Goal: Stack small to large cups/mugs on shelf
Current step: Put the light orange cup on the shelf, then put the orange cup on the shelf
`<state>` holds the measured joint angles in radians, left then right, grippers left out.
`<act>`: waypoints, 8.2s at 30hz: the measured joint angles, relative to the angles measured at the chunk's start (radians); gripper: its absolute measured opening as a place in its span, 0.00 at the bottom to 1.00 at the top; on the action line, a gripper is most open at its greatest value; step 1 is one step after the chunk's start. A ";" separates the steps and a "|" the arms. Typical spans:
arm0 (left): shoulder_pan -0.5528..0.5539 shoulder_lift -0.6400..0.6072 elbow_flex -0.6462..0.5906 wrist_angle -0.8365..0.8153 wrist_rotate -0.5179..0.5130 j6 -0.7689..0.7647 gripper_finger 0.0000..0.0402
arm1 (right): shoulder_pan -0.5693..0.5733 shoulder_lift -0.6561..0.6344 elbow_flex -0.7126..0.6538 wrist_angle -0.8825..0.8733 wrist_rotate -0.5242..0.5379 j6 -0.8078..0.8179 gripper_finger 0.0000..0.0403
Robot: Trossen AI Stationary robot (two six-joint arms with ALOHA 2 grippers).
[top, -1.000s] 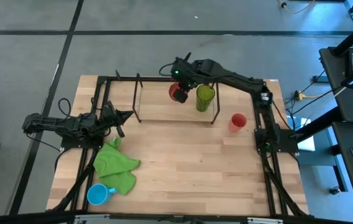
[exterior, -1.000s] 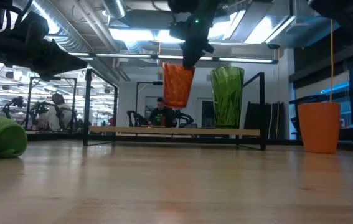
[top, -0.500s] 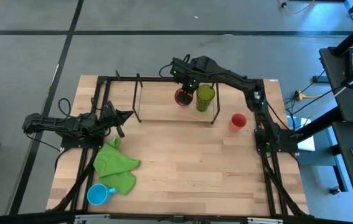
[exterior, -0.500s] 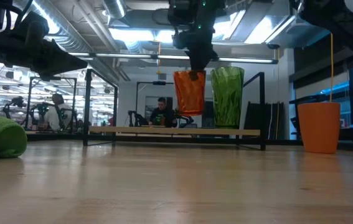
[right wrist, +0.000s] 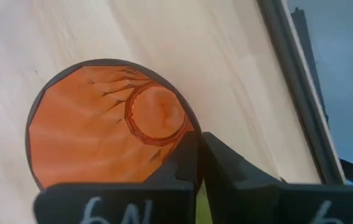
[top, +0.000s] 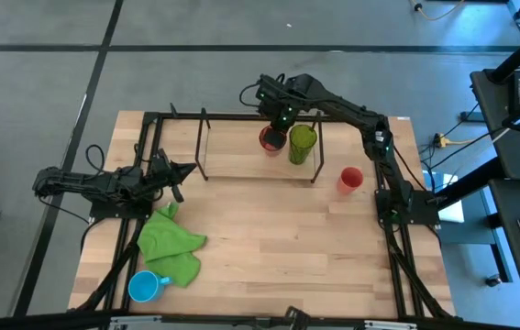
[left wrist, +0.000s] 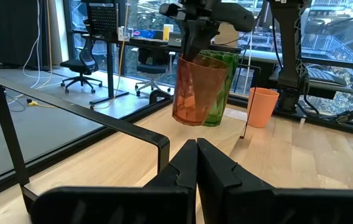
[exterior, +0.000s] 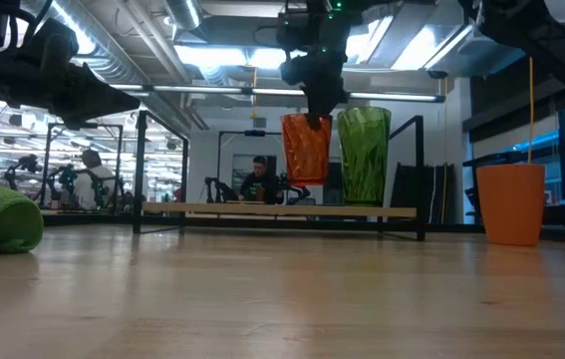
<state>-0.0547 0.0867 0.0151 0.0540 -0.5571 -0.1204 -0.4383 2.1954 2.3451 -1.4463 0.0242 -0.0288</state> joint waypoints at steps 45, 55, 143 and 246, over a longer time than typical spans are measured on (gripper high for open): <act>0.000 0.000 0.000 0.000 0.000 0.000 0.00 | -0.056 0.033 -0.004 -0.028 0.008 -0.002 0.09; 0.000 0.000 0.000 0.000 0.000 0.000 0.00 | -0.067 -0.067 0.008 0.203 -0.258 -0.031 0.09; -1.076 1.294 1.159 -1.240 0.364 -0.960 0.00 | 0.379 -0.440 0.005 -0.143 0.048 0.357 0.09; -0.405 0.786 0.946 -0.875 -0.125 -0.628 0.00 | 0.238 -0.029 -0.031 0.247 0.031 0.260 0.02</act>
<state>-0.4596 0.8726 0.9613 -0.8214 -0.6822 -0.7487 -0.2002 2.1661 2.3139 -1.1993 0.0554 0.2316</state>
